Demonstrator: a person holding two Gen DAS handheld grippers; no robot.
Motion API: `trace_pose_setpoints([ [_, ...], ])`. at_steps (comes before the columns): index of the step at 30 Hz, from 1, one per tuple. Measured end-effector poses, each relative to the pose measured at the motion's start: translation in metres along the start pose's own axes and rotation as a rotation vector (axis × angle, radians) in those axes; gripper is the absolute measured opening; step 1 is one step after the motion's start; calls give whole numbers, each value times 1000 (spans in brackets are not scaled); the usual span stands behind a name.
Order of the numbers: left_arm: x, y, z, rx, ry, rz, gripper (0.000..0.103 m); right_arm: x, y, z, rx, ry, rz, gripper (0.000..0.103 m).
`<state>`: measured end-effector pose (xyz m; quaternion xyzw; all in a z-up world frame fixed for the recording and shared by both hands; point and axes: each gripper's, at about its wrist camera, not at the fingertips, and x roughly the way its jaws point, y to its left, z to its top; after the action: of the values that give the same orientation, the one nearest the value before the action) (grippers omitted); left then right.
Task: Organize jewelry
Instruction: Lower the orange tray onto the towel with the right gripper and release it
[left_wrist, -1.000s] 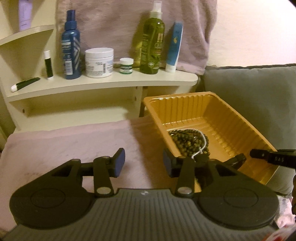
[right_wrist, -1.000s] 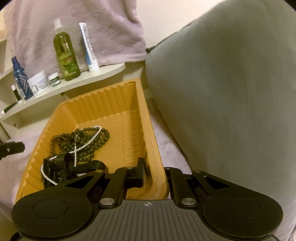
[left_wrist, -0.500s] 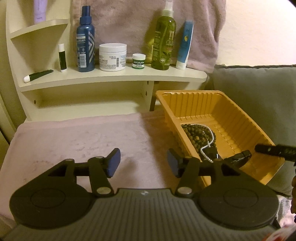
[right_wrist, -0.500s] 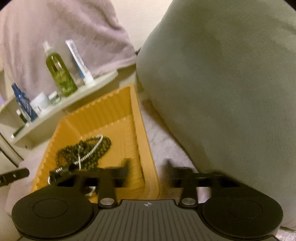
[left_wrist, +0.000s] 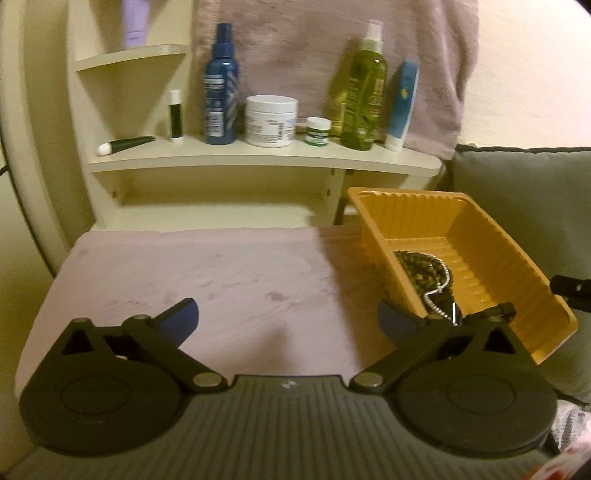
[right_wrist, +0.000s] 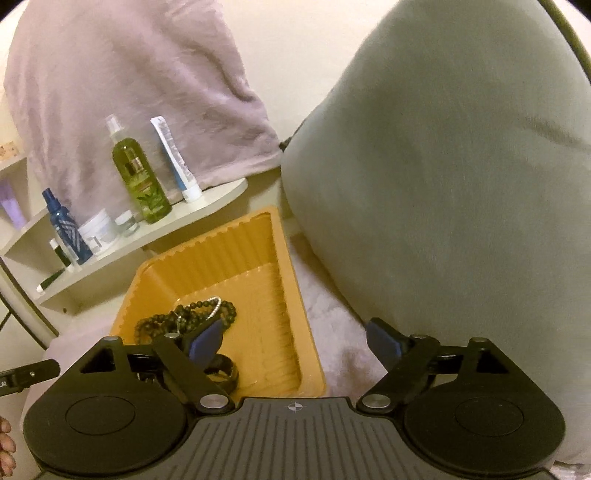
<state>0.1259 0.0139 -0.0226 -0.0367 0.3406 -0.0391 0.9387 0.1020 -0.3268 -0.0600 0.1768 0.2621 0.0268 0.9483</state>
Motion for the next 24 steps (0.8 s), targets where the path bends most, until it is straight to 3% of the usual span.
trace_pose_setpoints([
  [10, -32, 12, -5, -43, 29, 11, 103, -19, 44, 2, -81, 61, -47, 87],
  [24, -79, 26, -14, -80, 79, 41, 102, -43, 117, -23, -213, 176, 40, 87],
])
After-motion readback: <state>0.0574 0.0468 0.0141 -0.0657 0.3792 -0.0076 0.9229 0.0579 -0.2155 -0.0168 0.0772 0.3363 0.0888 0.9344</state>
